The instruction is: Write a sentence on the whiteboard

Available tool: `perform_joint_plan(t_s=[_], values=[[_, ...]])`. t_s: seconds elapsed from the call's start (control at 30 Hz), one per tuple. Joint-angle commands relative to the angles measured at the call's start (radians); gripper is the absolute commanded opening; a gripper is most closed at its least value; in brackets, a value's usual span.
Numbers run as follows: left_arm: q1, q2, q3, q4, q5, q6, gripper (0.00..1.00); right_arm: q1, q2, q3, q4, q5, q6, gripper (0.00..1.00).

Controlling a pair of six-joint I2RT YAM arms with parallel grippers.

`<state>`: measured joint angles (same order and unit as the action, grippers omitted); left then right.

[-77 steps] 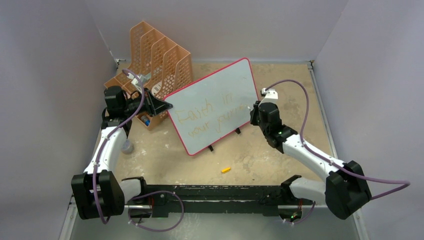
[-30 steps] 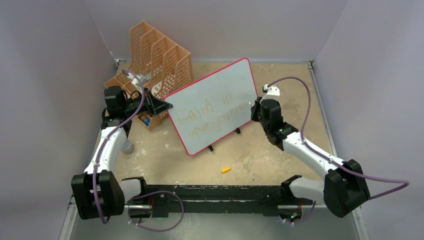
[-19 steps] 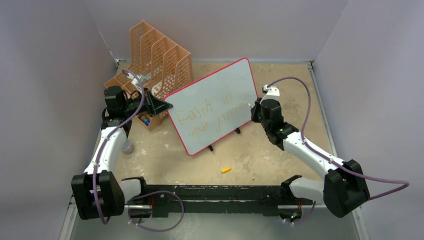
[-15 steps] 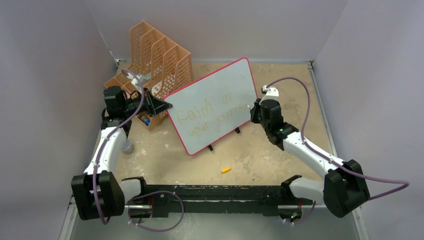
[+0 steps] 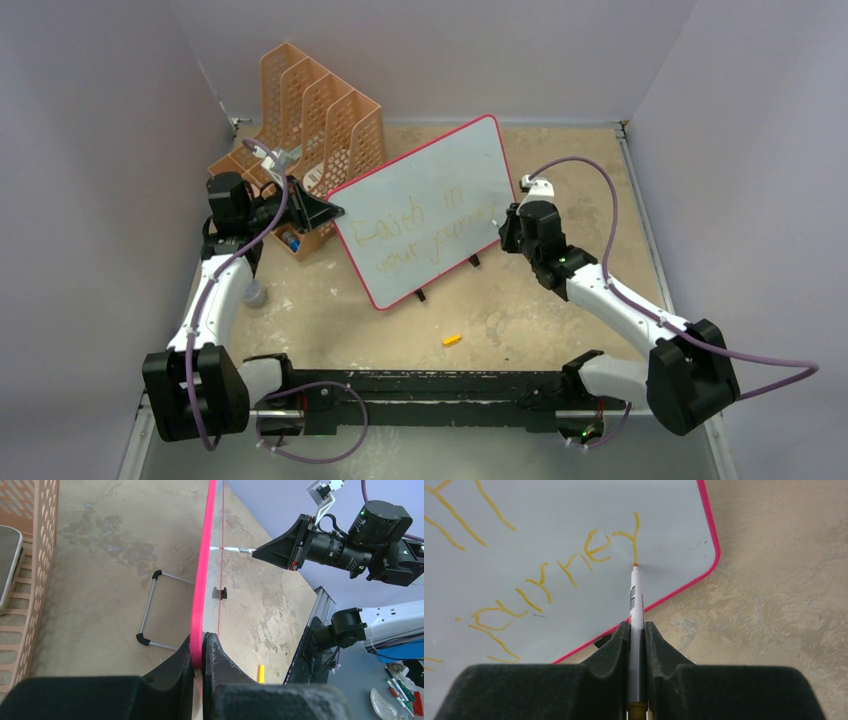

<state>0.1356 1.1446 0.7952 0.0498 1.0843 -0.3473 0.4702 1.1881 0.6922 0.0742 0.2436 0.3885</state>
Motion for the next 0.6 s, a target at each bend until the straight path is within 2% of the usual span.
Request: perform_joint_plan(t_s=[0.0,0.3,0.5,0.57], values=[[0.015,-0.025,0.029,0.066,-0.048,0.093,0.00,0.001,-0.013,0.028,-0.021,-0.033,0.011,0.00],[0.015,-0.028,0.029,0.063,-0.063,0.091,0.00,0.001,-0.086,0.043,-0.057,-0.007,0.017,0.00],[0.015,-0.033,0.028,0.053,-0.081,0.094,0.00,0.001,-0.208,0.057,-0.070,0.003,0.007,0.00],[0.015,-0.035,0.029,0.052,-0.087,0.094,0.05,0.001,-0.253,0.056,-0.068,0.023,-0.002,0.00]])
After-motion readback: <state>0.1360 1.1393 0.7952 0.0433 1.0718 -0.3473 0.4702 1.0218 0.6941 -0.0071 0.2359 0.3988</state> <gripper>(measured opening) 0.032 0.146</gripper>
